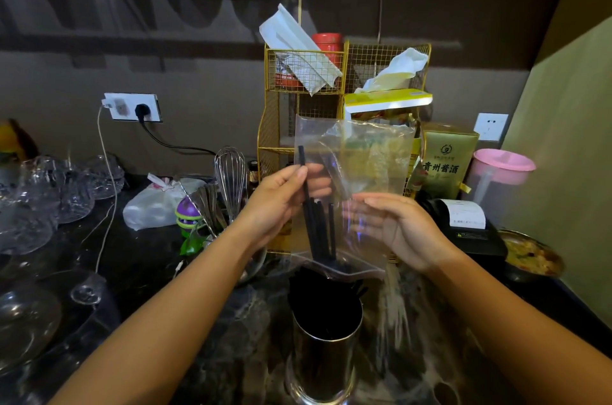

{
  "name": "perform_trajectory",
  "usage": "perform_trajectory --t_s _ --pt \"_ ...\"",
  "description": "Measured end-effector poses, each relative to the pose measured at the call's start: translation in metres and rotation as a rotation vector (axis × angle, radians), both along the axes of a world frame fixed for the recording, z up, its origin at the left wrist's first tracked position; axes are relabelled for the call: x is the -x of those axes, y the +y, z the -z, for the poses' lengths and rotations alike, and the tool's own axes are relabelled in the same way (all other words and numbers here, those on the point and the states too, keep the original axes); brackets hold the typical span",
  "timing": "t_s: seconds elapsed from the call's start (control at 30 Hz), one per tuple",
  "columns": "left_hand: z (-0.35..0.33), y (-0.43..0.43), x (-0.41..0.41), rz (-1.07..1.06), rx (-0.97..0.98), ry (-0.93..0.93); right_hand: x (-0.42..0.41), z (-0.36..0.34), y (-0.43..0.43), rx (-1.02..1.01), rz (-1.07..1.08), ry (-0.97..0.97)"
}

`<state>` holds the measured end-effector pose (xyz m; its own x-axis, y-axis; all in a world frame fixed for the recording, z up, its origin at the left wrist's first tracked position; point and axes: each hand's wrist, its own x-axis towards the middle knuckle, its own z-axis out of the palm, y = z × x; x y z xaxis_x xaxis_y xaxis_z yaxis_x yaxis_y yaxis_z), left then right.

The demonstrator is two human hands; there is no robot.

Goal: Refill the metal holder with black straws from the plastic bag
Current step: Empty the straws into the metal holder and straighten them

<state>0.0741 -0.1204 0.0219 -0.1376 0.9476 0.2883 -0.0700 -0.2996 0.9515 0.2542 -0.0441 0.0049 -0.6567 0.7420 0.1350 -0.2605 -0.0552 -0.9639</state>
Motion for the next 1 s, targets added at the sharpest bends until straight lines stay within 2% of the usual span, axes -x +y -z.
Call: perform_trajectory --t_s 0.4,0.57,1.0 --pt "-0.039 -0.002 0.004 -0.041 -0.096 0.024 0.005 -0.041 -0.002 -0.107 0.015 0.051" --pt "-0.055 -0.002 0.009 -0.127 -0.130 0.075 0.010 -0.059 -0.003 -0.169 0.008 0.041" --pt "-0.042 -0.007 0.014 -0.243 0.047 0.290 0.016 -0.057 -0.002 -0.188 0.034 -0.069"
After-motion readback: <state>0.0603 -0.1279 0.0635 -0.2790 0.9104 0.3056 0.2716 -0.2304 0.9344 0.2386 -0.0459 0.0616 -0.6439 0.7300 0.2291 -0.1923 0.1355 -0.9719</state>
